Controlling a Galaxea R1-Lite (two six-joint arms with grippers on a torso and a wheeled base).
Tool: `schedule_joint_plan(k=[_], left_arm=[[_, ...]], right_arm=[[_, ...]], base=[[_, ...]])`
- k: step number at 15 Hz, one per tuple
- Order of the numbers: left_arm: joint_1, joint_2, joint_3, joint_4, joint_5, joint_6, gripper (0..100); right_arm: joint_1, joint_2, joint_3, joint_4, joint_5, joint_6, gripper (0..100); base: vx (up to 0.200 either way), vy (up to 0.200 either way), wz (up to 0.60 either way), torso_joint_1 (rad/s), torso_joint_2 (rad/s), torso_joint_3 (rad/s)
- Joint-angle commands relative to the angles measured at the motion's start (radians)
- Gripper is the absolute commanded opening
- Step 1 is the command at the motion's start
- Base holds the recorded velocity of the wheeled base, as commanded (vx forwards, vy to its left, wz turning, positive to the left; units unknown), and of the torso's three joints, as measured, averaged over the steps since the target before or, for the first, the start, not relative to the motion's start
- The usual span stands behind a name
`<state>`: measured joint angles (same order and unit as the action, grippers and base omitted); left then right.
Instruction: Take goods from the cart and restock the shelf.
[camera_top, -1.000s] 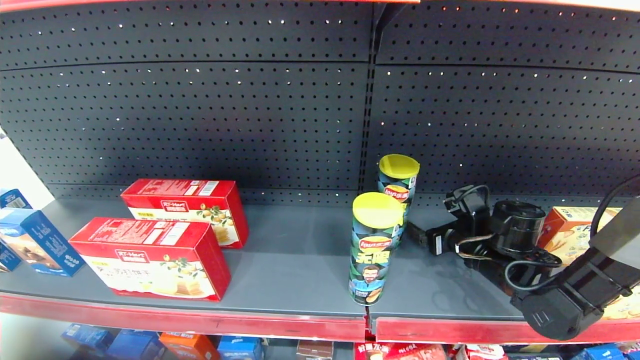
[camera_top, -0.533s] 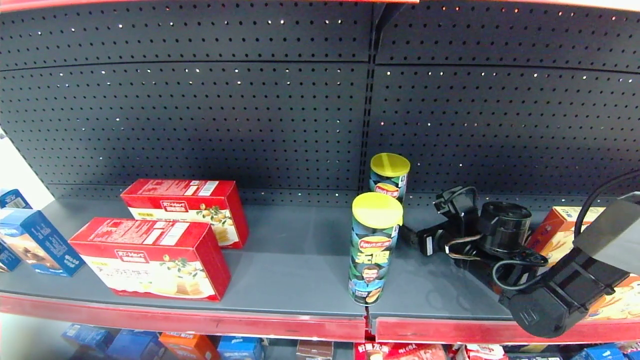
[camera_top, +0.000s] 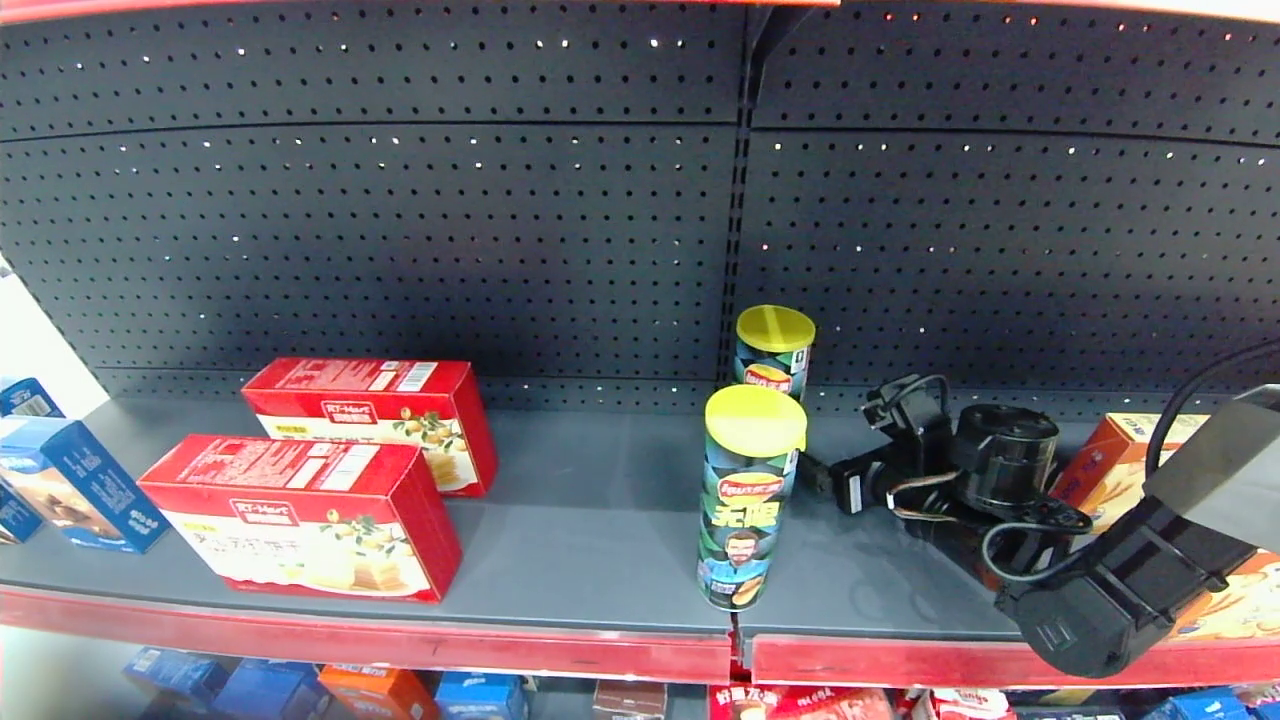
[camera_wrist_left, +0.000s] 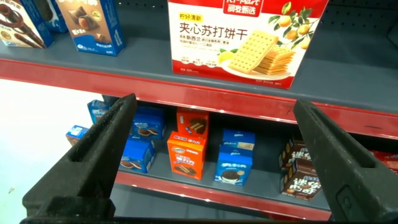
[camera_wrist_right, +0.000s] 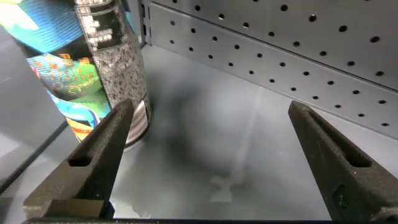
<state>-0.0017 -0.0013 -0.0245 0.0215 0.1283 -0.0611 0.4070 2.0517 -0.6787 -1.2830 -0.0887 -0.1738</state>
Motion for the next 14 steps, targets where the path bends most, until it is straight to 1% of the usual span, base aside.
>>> schedule_joint_plan(k=[1, 5, 11, 14], left_arm=[[0.000, 0.001, 0.000, 0.000, 0.001, 0.000, 100], [0.000, 0.001, 0.000, 0.000, -0.001, 0.000, 100], [0.000, 0.001, 0.000, 0.000, 0.001, -0.002, 100], [0.000, 0.001, 0.000, 0.000, 0.001, 0.000, 100]], right_arm=[[-0.002, -0.022, 0.011, 0.004, 0.000, -0.003, 100], [0.012, -0.048, 0.036, 0.008, 0.004, 0.004, 100], [0.018, 0.007, -0.042, 0.007, 0.004, 0.008, 100], [0.021, 0.021, -0.044, 0.002, 0.004, 0.008, 100]], base=[[0.000, 0.000, 0.00, 0.000, 0.00, 0.000], [0.000, 0.000, 0.00, 0.000, 0.00, 0.000], [0.000, 0.000, 0.00, 0.000, 0.00, 0.000], [0.000, 0.000, 0.00, 0.000, 0.00, 0.000]])
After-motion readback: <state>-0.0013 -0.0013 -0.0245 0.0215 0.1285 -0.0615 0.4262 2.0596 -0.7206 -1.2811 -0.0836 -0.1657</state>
